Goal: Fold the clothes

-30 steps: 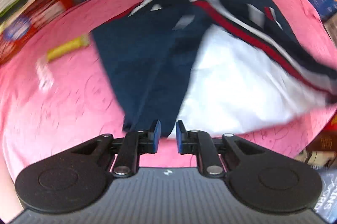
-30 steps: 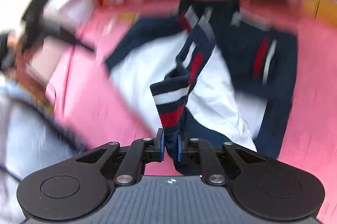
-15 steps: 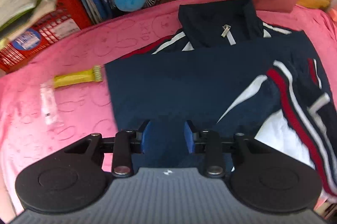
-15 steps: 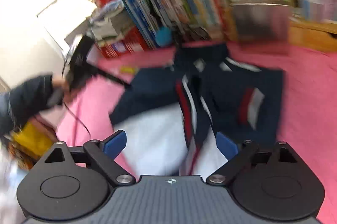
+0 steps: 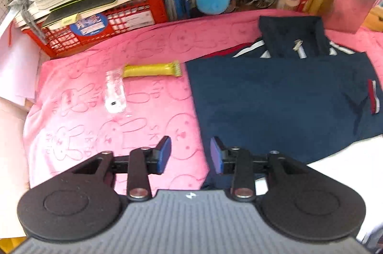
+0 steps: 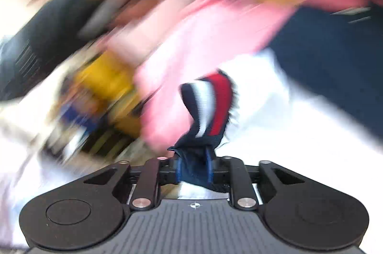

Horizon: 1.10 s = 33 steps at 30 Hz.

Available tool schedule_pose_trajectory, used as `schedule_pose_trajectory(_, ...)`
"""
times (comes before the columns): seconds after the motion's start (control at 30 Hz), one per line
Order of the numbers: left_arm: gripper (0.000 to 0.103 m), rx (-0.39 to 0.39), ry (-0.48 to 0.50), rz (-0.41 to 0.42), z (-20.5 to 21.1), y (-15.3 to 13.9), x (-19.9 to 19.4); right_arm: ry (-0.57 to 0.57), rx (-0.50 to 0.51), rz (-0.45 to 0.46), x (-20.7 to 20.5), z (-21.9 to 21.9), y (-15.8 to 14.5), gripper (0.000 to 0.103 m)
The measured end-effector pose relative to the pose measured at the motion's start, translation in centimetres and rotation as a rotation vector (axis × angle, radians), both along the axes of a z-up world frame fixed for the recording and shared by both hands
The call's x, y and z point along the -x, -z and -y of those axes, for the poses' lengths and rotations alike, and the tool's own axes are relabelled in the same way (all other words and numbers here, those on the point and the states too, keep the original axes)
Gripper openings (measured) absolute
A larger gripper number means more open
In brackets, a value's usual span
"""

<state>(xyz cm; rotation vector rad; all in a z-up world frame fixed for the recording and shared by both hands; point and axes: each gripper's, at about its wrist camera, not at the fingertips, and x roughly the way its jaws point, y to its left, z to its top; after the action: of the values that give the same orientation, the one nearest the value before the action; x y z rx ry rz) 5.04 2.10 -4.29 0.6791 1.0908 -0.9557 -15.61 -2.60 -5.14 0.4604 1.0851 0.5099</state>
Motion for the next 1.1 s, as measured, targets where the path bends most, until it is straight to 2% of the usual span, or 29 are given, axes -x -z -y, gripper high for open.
schedule_pose_trajectory(0.07,0.054,0.000,-0.003,0.004,-0.9,-0.2,0.0,-0.100,-0.022,-0.060,0.9,-2.7,0.7,0.058)
schedule_pose_trajectory(0.1,0.054,0.000,-0.004,0.006,-1.3,-0.3,0.1,-0.064,-0.016,-0.083,1.3,-2.3,0.8,0.067)
schedule_pose_trajectory(0.17,0.054,-0.041,0.052,-0.033,-2.0,1.6,2.3,0.038,-0.019,-0.101,2.4,-0.1,0.7,0.079)
schedule_pose_trajectory(0.23,0.054,-0.100,0.120,-0.081,-2.7,4.2,5.0,0.211,-0.046,-0.067,3.7,4.6,-0.1,0.087)
schedule_pose_trajectory(0.27,0.054,-0.140,0.147,-0.099,-3.3,5.7,6.3,0.327,-0.026,-0.042,4.5,7.1,-0.4,0.091)
schedule_pose_trajectory(0.3,0.054,-0.182,0.169,-0.113,-4.0,7.2,7.6,0.446,-0.005,-0.015,5.4,9.7,-0.6,0.093)
schedule_pose_trajectory(0.37,0.058,-0.210,0.208,-0.100,-5.4,8.9,9.7,0.735,0.132,-0.002,6.4,14.6,-0.2,0.093)
schedule_pose_trajectory(0.4,0.060,-0.214,0.223,-0.080,-5.8,9.1,10.3,0.849,0.221,-0.024,6.4,16.5,0.4,0.093)
schedule_pose_trajectory(0.47,0.062,-0.218,0.240,-0.040,-6.2,8.8,10.9,0.997,0.390,-0.073,5.3,19.9,2.1,0.092)
schedule_pose_trajectory(0.5,0.062,-0.215,0.227,-0.038,-6.3,8.5,10.6,1.042,0.442,-0.089,4.5,21.1,3.3,0.092)
schedule_pose_trajectory(0.57,0.062,-0.199,0.188,-0.032,-6.5,7.6,9.6,1.081,0.476,-0.139,3.2,22.3,5.5,0.089)
schedule_pose_trajectory(0.6,0.062,-0.183,0.164,-0.018,-6.7,7.0,8.8,1.087,0.490,-0.165,2.9,22.5,6.6,0.066)
schedule_pose_trajectory(0.63,0.062,-0.168,0.137,-0.004,-7.0,6.3,7.9,1.090,0.478,-0.149,2.4,21.6,6.5,0.047)
schedule_pose_trajectory(0.67,0.062,-0.154,0.109,0.007,-7.3,5.8,7.0,1.091,0.464,-0.130,1.9,20.6,6.3,0.021)
schedule_pose_trajectory(0.7,0.062,-0.139,0.081,0.018,-7.6,5.2,6.1,1.093,0.450,-0.111,1.4,19.6,6.0,0.005)
schedule_pose_trajectory(0.73,0.062,-0.129,0.051,0.027,-8.0,4.8,5.2,1.072,0.454,-0.080,0.1,18.1,5.3,0.005)
schedule_pose_trajectory(0.8,0.062,-0.124,-0.014,0.039,-9.0,4.3,3.4,0.972,0.391,0.021,-4.1,14.4,3.8,0.004)
schedule_pose_trajectory(0.9,0.062,-0.138,-0.113,0.050,-11.2,3.9,0.9,0.711,0.183,0.171,-13.7,7.9,1.3,0.004)
schedule_pose_trajectory(0.97,0.062,-0.158,-0.173,0.048,-12.7,4.1,-0.4,0.485,-0.035,0.291,-19.5,2.9,-1.3,0.006)
schedule_pose_trajectory(1.03,0.062,-0.177,-0.226,0.045,-14.4,4.2,-1.6,0.274,-0.240,0.383,-23.1,-0.9,-4.1,0.019)
schedule_pose_trajectory(1.07,0.062,-0.184,-0.251,0.042,-15.3,4.4,-2.0,0.238,-0.264,0.427,-23.7,-2.1,-5.5,0.044)
schedule_pose_trajectory(1.1,0.062,-0.186,-0.273,0.039,-15.9,4.5,-2.4,0.236,-0.246,0.463,-23.7,-2.5,-6.6,0.079)
